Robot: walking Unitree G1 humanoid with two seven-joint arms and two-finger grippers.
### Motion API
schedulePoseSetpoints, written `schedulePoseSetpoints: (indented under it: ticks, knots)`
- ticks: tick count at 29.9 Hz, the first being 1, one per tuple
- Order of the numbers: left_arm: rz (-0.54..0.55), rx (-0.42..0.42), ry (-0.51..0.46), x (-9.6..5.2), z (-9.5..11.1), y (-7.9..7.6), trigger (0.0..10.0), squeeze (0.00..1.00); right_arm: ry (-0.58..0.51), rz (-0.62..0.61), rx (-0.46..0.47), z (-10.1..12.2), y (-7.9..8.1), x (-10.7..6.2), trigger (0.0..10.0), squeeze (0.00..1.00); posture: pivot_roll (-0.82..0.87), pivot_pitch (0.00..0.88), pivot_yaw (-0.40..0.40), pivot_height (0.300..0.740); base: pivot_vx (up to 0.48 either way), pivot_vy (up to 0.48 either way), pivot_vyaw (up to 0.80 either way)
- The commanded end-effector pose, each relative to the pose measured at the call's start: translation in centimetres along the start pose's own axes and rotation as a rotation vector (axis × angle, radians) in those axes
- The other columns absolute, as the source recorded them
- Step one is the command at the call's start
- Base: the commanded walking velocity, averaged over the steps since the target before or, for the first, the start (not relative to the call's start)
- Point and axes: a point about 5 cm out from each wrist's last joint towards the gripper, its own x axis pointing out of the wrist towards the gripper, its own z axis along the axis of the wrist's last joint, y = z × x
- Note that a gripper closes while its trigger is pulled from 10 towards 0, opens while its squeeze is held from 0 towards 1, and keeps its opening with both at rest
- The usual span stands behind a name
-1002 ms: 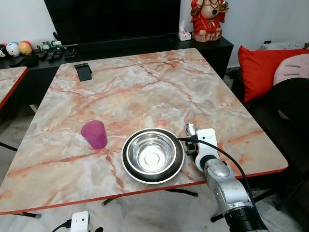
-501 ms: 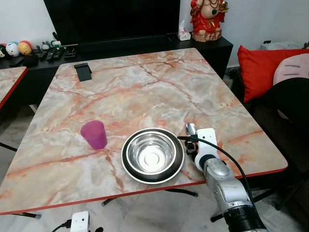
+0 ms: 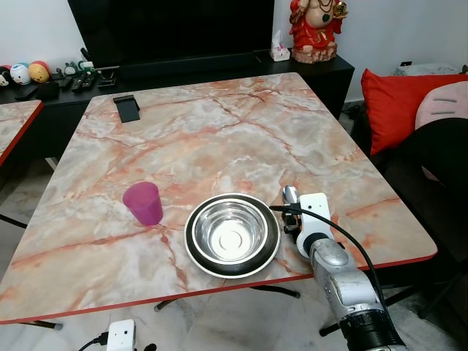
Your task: Setting the table
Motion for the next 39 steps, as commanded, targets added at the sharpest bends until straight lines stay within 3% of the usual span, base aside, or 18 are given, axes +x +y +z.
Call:
schedulePoseSetpoints:
  ticks: [1,19,23,30,36,39]
  knots:
    - [0.013,0.001,0.009,-0.1,-0.1,0.4,10.0,0.00,-0.008,0.000,-0.008,0.3,0.1,0.1,10.0,0.00,-0.11,0.000,0.076,0.740,0.000,0.000,0.00]
    - [0.011,0.000,0.011,-0.1,-0.1,0.4,10.0,0.00,-0.121,-0.030,0.023,2.3,-0.1,0.0,10.0,0.00,-0.11,0.000,0.077,0.740,0.000,0.000,0.00]
    - [0.012,0.000,0.011,-0.1,-0.1,0.4,10.0,0.00,-0.232,-0.074,0.004,3.6,-0.7,-0.3,10.0,0.00,-0.11,0.000,0.076,0.740,0.000,0.000,0.00]
    - [0.013,0.002,0.012,-0.1,-0.2,0.5,10.0,0.00,-0.457,-0.145,0.107,6.0,-1.8,-1.5,10.0,0.00,-0.11,0.000,0.078,0.740,0.000,0.000,0.00]
    - [0.014,0.004,0.012,-0.1,-0.3,0.6,10.0,0.00,-0.579,-0.089,0.082,6.8,-0.9,-2.5,10.0,0.00,-0.11,0.000,0.078,0.740,0.000,0.000,0.00]
    - [0.014,0.006,0.013,-0.1,-0.3,0.6,10.0,0.00,-0.590,-0.085,0.087,6.7,-0.9,-2.7,10.0,0.00,-0.11,0.000,0.076,0.740,0.000,0.000,0.00]
